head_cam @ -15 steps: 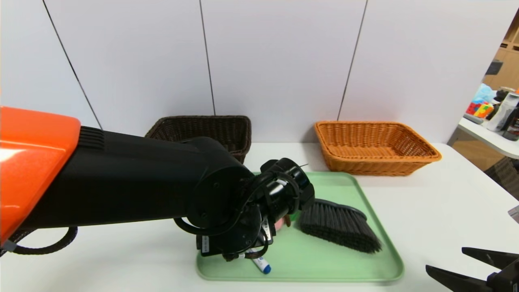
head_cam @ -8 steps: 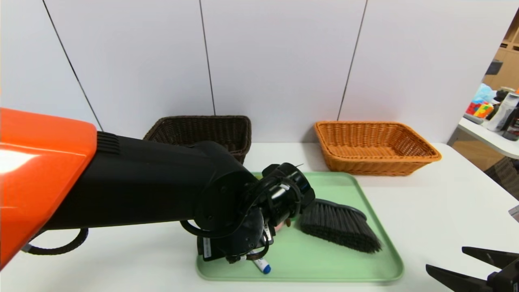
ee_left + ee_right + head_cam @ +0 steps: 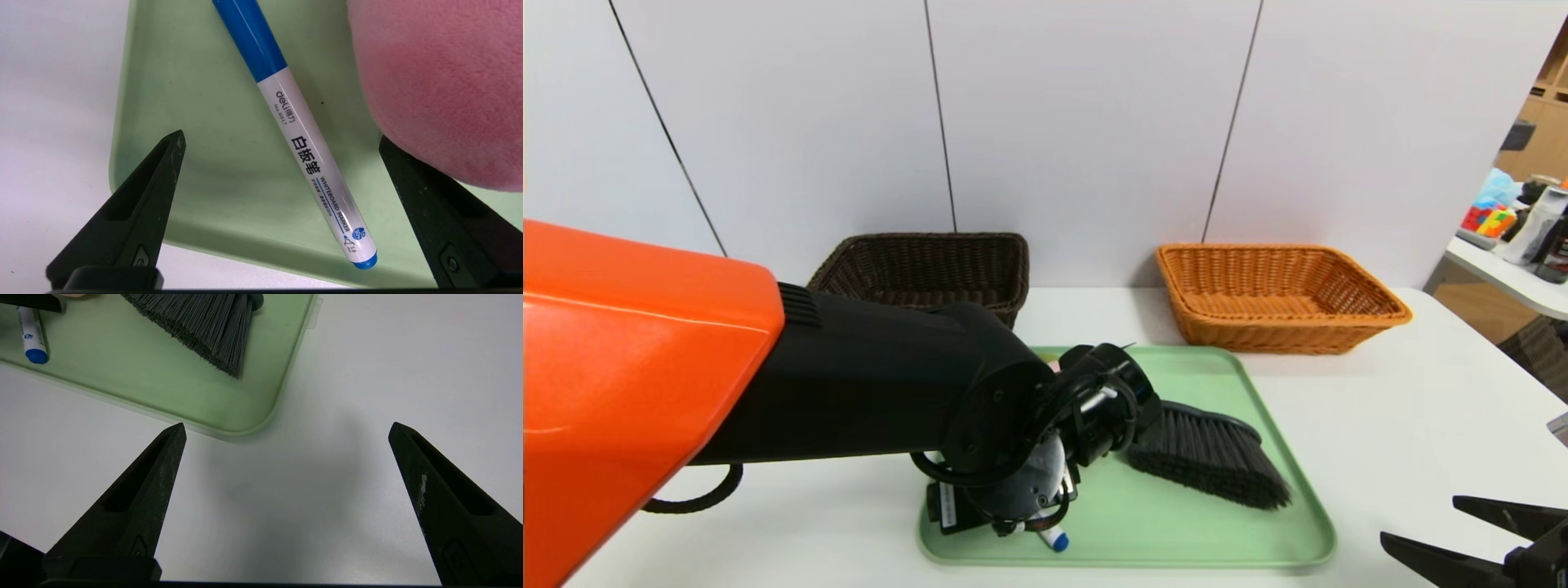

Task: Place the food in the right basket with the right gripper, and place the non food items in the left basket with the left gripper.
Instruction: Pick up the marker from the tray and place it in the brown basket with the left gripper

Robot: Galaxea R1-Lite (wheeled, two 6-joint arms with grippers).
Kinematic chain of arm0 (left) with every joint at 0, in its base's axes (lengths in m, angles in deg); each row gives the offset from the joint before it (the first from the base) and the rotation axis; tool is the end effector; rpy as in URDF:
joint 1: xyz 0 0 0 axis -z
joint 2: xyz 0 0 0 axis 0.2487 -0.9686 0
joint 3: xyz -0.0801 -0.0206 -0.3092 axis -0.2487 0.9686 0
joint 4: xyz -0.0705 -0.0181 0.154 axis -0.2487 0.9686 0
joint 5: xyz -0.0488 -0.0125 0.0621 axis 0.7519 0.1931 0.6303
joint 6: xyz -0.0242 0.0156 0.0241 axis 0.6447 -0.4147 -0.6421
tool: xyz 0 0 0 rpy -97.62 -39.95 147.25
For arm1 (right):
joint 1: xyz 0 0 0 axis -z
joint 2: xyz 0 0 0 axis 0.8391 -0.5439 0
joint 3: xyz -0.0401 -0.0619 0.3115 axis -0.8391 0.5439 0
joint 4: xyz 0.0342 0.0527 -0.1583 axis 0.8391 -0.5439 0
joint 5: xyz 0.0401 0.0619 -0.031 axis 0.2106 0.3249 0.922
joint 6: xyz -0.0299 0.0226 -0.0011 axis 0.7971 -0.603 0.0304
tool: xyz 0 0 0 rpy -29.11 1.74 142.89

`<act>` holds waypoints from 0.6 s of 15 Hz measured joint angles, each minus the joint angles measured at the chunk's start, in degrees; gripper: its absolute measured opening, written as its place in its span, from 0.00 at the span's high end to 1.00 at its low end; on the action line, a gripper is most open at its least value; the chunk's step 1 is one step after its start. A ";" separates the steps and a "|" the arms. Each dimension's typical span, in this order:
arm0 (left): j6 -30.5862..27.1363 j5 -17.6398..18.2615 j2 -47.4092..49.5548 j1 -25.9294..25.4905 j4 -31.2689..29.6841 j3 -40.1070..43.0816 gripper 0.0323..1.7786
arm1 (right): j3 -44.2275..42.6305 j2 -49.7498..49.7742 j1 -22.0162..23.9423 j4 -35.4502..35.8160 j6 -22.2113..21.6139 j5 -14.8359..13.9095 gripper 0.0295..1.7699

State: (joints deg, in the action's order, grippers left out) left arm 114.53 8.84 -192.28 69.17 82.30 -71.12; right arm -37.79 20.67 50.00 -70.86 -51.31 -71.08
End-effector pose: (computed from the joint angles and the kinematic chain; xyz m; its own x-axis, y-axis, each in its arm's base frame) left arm 0.2131 -0.2739 0.1574 0.4901 0.0484 -0.8703 -0.2467 0.9653 -0.0852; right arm 0.0821 0.0196 0.1691 0.7551 0.3441 -0.5580 -0.3259 0.9356 0.1360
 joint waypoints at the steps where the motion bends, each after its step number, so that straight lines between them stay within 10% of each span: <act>1: 0.07 0.22 -0.12 -0.01 0.00 0.00 0.05 | 0.00 0.00 -0.02 0.00 0.00 0.00 0.03; 9: 0.05 0.61 -0.12 -0.01 0.06 0.22 0.05 | -0.04 0.09 -0.15 0.15 0.00 0.00 0.03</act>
State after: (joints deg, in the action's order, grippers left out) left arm 114.58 9.45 -192.40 69.16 82.36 -70.90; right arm -37.83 20.75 49.86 -70.71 -51.31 -71.08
